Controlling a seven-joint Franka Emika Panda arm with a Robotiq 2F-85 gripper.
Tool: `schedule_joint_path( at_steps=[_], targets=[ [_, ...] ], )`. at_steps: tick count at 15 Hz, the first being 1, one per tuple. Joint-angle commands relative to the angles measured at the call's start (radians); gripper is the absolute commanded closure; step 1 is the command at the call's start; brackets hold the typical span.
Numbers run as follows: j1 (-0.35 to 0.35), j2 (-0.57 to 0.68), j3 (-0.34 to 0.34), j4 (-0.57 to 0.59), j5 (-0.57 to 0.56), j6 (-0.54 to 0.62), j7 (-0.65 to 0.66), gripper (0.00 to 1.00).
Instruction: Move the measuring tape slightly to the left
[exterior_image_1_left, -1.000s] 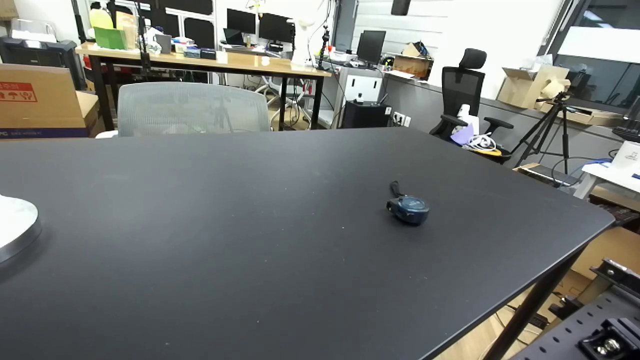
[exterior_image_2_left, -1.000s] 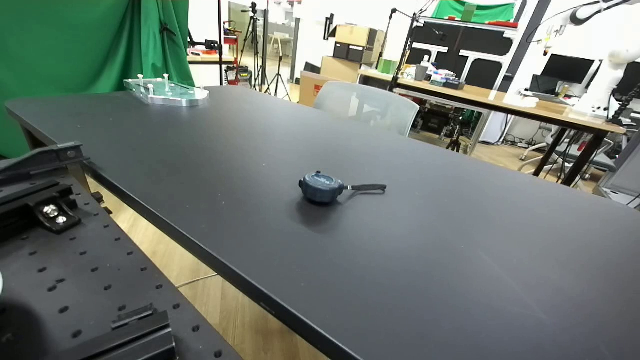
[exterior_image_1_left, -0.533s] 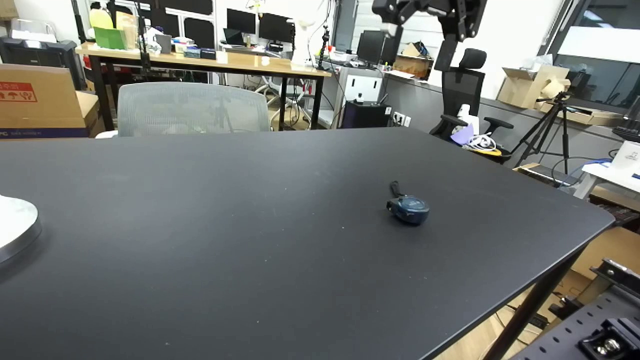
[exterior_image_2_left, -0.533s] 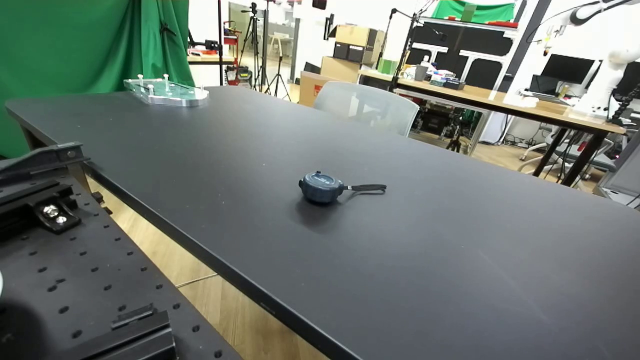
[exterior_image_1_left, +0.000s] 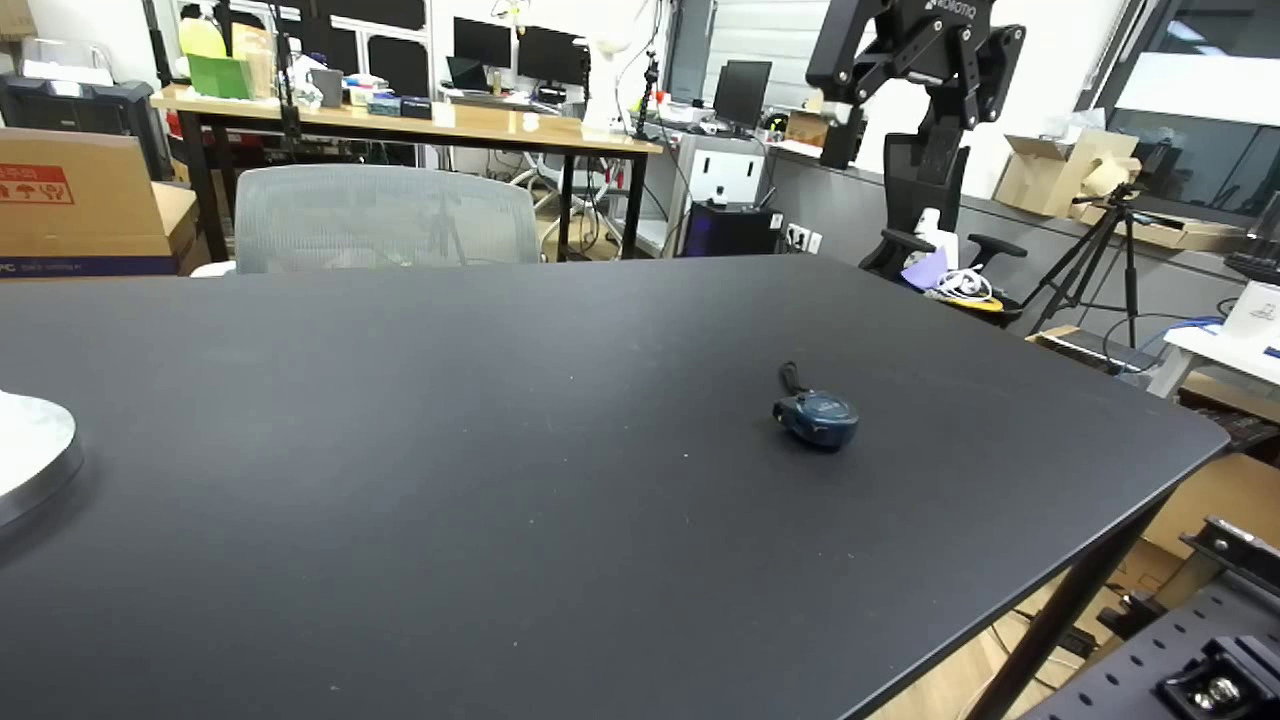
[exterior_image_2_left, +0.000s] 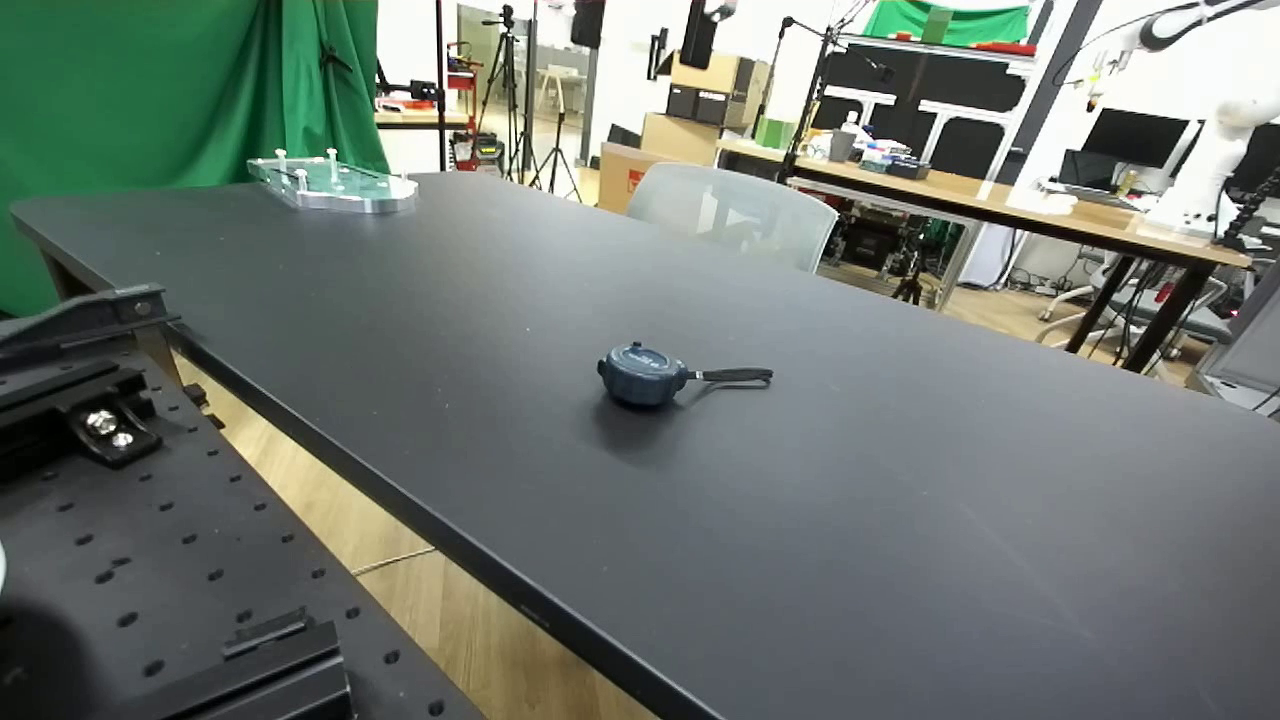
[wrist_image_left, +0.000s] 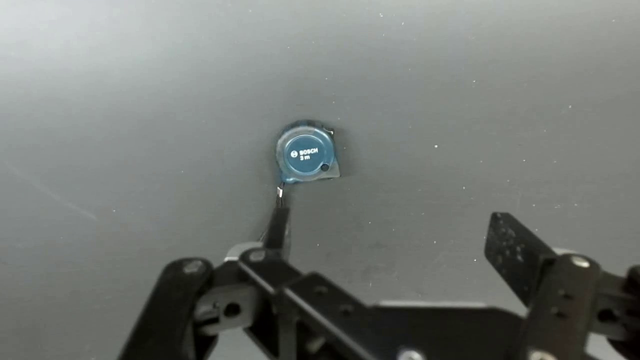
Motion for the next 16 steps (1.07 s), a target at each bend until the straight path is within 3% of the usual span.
schedule_joint_path(
  at_steps=[1, 10, 16],
  targets=[
    [0.001, 0.005, 0.012, -0.002, -0.022, 0.03, 0.028, 0.0],
    [-0.034, 0.288, 0.007, 0.067, -0.143, 0.229, 0.042, 0.0],
    [-0.018, 0.463, -0.003, 0.124, -0.171, 0.269, 0.029, 0.0]
  ],
)
